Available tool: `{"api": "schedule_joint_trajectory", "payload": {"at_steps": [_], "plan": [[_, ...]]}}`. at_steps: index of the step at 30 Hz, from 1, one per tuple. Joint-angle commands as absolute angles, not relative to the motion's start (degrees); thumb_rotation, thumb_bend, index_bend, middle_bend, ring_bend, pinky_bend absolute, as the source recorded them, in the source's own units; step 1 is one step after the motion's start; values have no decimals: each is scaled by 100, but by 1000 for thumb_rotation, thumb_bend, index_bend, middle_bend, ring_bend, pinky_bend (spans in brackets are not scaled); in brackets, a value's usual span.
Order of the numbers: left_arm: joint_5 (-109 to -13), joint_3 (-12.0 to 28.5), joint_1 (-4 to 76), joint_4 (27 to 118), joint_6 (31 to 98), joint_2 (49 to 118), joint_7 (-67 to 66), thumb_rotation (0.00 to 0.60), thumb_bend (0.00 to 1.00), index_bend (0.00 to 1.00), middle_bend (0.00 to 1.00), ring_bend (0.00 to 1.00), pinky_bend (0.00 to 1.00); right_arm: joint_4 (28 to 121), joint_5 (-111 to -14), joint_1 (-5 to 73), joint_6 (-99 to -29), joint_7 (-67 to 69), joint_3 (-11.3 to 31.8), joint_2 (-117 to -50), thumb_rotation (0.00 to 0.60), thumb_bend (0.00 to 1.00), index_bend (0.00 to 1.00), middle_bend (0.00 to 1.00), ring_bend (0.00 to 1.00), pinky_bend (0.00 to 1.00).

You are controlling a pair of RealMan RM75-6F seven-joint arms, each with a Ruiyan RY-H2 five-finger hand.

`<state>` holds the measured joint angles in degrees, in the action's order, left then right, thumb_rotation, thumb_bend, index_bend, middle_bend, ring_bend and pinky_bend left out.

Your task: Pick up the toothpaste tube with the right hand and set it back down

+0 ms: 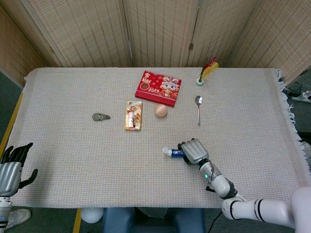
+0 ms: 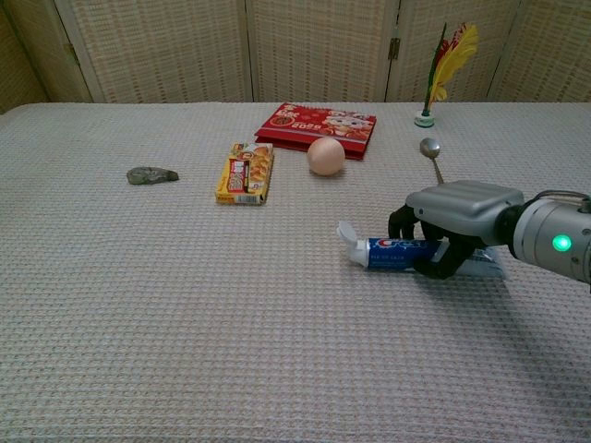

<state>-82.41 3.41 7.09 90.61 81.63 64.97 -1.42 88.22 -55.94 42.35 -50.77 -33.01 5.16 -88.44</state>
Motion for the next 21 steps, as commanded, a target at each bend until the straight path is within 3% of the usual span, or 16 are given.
{"api": "schedule_joint_trajectory", "payload": {"at_steps": [1,7,13,19,21], "plan": [[-8411,390,849,9093,8091,6443,28,600,427,105,167,140,0,9038,-5710,4345,-5019,-3301,569,-8681,600,825,577,500,584,544],[-8973,482,1222,8993,8074,6509,139,600,427,149,215,215,18,9921,-5517,4719,-4826,-3529,828,-8091,600,898,601,519,612,564],[-9710,448,1734,8916,7877,6575,79,600,427,163,368,354,197,10733,-4745,5335,-4766,-4224,1027,-7558,600,905,601,521,614,568],[-10143,385,2290,9021,7349,6683,-237,600,509,172,679,659,565,11266,-3796,6029,-4845,-4734,1114,-7331,600,915,601,521,612,568],[-10222,352,2436,9098,7179,6687,-256,600,562,172,734,725,629,11322,-3629,6202,-4900,-4837,1103,-7324,600,919,601,521,613,568]]}}
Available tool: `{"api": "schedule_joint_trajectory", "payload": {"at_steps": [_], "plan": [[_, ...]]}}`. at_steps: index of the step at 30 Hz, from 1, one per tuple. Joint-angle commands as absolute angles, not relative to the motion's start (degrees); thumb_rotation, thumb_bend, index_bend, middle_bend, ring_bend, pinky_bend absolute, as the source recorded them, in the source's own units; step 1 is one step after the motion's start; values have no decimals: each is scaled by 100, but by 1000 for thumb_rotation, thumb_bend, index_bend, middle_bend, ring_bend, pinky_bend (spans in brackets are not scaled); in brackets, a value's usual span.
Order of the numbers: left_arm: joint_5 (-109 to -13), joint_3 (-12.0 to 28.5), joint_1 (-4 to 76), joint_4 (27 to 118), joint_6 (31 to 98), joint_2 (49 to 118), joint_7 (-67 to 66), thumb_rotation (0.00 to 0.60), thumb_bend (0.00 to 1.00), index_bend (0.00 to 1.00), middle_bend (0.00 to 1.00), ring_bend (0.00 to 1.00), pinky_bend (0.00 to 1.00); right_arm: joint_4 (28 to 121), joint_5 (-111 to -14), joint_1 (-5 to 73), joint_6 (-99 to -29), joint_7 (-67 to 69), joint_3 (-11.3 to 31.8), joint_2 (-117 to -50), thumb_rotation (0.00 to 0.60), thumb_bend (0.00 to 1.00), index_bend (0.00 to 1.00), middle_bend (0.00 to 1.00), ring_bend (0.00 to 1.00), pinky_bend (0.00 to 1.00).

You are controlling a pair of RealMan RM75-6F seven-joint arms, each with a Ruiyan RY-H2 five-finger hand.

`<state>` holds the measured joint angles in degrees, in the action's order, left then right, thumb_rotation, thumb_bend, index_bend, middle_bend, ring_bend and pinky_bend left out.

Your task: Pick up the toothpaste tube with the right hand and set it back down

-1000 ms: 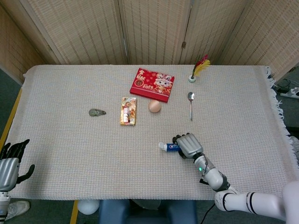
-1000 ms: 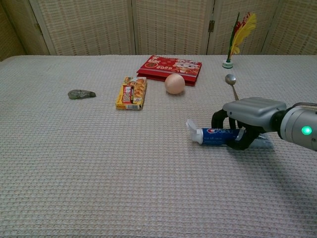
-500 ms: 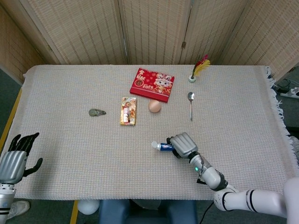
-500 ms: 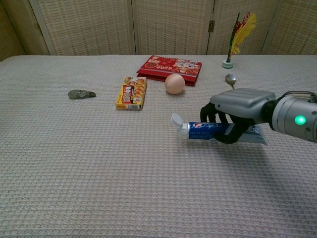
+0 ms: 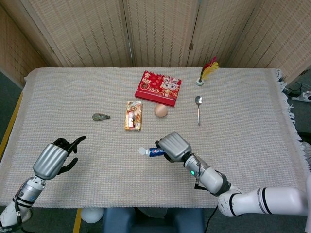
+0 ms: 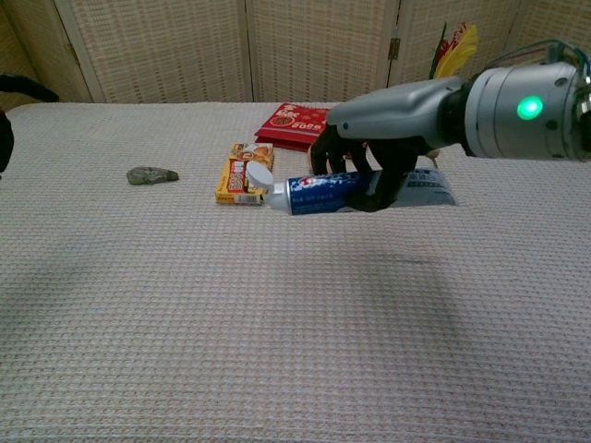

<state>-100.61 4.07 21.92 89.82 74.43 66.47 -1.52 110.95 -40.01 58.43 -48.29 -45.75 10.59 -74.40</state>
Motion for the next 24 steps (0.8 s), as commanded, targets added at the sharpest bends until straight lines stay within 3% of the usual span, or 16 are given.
{"api": "schedule_joint_trajectory", "payload": {"at_steps": [1,14,24], "plan": [[-10264,340,2504,9130,7109,6688,-276,600,584,171,753,741,642,11337,-3557,6279,-4927,-4877,1092,-7325,600,920,601,521,612,568],[-10410,283,3116,9693,6388,6768,-1100,600,731,145,884,861,728,11340,-2513,7259,-5325,-5323,873,-7459,600,933,601,521,612,568],[-9990,384,3388,10003,5935,6859,-1619,600,765,101,894,875,733,11210,-2344,7559,-5799,-5449,720,-7821,600,932,602,521,625,572]]}}
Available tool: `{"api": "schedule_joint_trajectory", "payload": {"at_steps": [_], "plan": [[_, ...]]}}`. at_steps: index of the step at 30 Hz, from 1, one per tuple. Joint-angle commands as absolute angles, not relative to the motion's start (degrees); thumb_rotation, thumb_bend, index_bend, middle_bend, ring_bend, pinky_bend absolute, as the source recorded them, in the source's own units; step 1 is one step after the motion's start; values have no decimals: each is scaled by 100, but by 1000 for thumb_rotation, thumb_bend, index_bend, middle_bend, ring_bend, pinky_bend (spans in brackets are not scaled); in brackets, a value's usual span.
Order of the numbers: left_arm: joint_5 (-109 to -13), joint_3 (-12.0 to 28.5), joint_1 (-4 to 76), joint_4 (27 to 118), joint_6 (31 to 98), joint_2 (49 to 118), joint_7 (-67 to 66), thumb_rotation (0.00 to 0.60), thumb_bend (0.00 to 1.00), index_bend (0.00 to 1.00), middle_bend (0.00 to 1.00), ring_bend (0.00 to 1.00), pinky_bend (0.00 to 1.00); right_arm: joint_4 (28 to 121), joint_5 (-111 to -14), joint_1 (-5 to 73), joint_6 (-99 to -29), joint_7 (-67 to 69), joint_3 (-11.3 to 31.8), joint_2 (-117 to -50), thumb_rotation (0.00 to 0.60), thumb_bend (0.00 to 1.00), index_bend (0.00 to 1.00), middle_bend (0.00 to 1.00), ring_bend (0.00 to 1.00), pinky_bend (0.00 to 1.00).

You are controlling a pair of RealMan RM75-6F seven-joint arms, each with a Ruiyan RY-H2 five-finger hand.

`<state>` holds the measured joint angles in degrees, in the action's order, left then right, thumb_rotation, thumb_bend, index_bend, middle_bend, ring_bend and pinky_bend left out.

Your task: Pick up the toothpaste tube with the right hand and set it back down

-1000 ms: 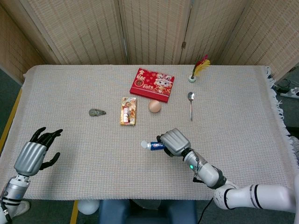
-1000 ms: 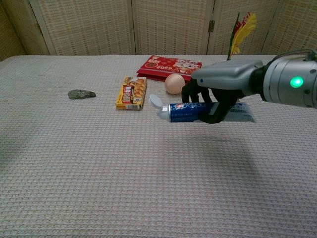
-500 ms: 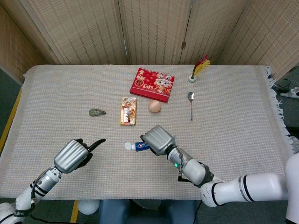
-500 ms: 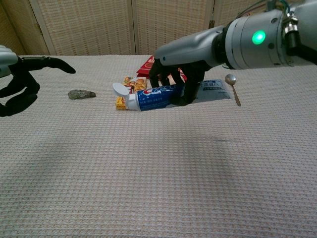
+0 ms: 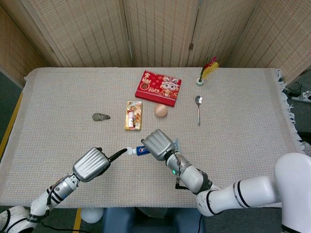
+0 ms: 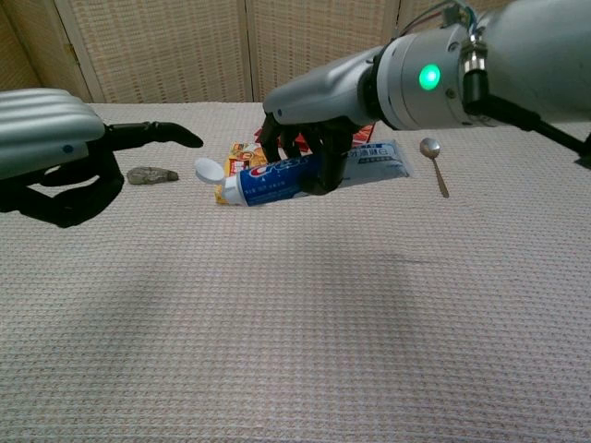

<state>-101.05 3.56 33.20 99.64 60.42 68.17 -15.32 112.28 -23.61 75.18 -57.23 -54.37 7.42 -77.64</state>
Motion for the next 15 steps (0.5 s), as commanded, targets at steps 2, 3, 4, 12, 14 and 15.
{"api": "schedule_joint_trajectory", "payload": {"at_steps": [2,3,4,12,14,15], "plan": [[-9890,407,3439,9983,5861,6909,-1692,600,766,104,894,874,733,11212,-2379,7568,-5899,-5427,714,-7866,600,933,602,521,626,575],[-9842,416,3456,9966,5836,6934,-1713,600,766,106,894,873,733,11215,-2388,7565,-5933,-5407,713,-7881,600,933,602,521,627,576],[-9783,424,3480,9947,5800,6958,-1735,600,766,107,894,873,733,11209,-2399,7566,-5974,-5396,704,-7896,600,933,602,521,629,577],[-9566,409,3539,9884,5768,7005,-1805,600,765,112,894,871,733,11155,-2472,7559,-6118,-5361,634,-7947,600,933,602,522,634,579],[-9541,386,3538,9884,5783,6996,-1813,600,765,112,894,870,733,11152,-2488,7552,-6129,-5341,624,-7949,600,932,603,522,634,579],[-9538,376,3536,9883,5797,6993,-1814,600,765,113,894,870,733,11149,-2496,7548,-6136,-5326,626,-7953,600,932,603,522,634,579]]}}
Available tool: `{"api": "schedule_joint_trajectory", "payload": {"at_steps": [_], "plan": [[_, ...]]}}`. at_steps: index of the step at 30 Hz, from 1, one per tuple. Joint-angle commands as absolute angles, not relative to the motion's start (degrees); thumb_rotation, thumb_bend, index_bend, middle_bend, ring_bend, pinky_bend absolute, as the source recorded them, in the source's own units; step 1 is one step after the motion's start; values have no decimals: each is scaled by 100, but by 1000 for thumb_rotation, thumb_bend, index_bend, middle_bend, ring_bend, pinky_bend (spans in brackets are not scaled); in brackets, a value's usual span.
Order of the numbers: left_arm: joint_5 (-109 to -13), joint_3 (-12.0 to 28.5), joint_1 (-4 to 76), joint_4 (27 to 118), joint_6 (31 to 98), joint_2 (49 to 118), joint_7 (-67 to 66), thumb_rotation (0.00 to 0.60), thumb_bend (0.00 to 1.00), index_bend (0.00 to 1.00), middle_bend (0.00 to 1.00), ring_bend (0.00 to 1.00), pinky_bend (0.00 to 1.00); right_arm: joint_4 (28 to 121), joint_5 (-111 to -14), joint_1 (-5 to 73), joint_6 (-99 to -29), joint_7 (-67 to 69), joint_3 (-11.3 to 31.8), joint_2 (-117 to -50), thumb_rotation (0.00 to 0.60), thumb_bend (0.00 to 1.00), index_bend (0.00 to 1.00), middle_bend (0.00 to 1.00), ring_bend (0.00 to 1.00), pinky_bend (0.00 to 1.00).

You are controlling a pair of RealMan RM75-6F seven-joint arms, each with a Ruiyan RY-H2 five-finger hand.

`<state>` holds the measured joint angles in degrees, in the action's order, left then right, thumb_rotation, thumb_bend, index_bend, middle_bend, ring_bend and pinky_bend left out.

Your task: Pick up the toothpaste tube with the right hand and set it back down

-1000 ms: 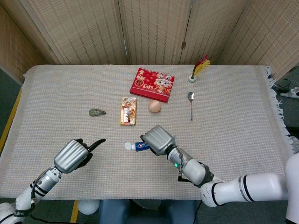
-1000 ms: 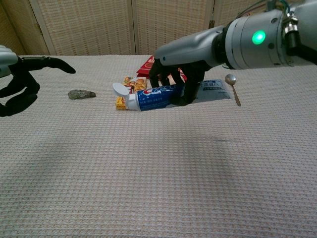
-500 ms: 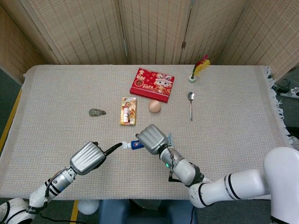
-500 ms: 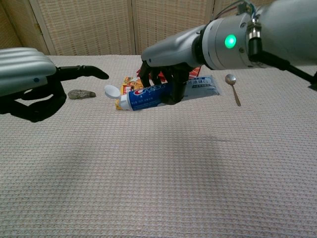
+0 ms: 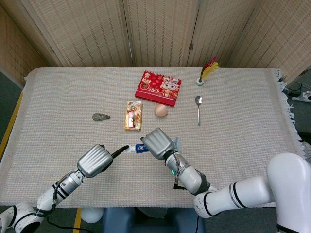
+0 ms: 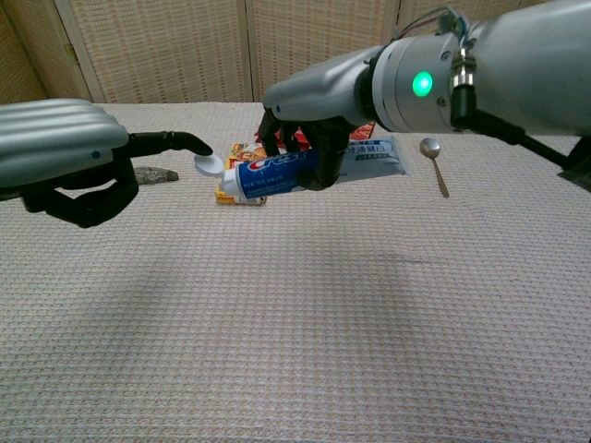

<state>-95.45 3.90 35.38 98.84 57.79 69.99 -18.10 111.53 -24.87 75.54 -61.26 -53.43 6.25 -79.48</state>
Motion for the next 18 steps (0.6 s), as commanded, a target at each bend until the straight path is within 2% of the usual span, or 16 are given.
{"api": "schedule_joint_trajectory", "payload": {"at_steps": [1,18], "plan": [[-9530,369,3533,9880,5810,6989,-1824,600,765,113,894,870,734,11146,-2511,7543,-6140,-5308,630,-7955,600,932,603,522,634,579],[-9306,254,3511,9896,5892,6949,-1927,600,765,123,894,867,733,11191,-3017,7339,-6215,-4879,718,-7927,600,948,622,536,662,586]]}}
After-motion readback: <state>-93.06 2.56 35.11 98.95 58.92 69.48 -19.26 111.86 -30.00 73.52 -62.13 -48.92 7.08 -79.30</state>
